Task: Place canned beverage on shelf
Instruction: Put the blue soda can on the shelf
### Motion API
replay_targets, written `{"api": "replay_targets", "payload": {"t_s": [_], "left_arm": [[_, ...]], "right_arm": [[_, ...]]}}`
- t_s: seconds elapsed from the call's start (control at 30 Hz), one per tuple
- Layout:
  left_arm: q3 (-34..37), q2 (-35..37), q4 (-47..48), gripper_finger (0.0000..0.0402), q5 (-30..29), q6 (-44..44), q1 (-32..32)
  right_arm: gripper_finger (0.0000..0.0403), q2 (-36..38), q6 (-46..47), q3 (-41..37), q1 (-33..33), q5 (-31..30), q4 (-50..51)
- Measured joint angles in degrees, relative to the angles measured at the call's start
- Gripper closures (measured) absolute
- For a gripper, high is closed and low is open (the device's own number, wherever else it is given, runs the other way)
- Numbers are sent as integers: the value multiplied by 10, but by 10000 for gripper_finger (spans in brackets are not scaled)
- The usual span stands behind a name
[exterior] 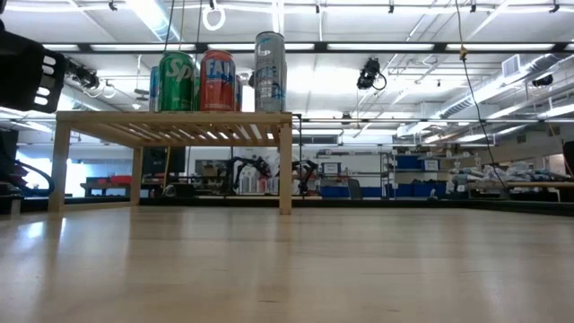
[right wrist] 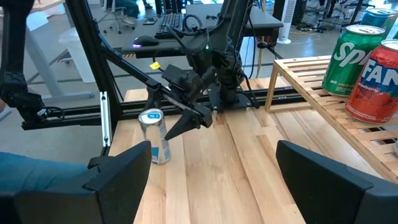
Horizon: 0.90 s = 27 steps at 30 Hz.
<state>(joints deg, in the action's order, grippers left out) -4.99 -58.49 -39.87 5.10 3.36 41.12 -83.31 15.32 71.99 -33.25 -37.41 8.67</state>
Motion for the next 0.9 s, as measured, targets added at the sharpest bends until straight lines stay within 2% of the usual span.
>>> {"api": "replay_targets", "payload": {"t_s": [0.27,0.5,0.63,0.9], "left_arm": [[0,-59,-63,2,0,5,0],[0,-71,-84,7,0,5,0],[0,-71,-84,38,-8,12,0],[0,-71,-73,128,-9,24,0]], "right_arm": [[48,0,0,0,0,0,0],[48,0,0,0,0,0,0],[48,0,0,0,0,0,0],[48,0,0,0,0,0,0]]}}
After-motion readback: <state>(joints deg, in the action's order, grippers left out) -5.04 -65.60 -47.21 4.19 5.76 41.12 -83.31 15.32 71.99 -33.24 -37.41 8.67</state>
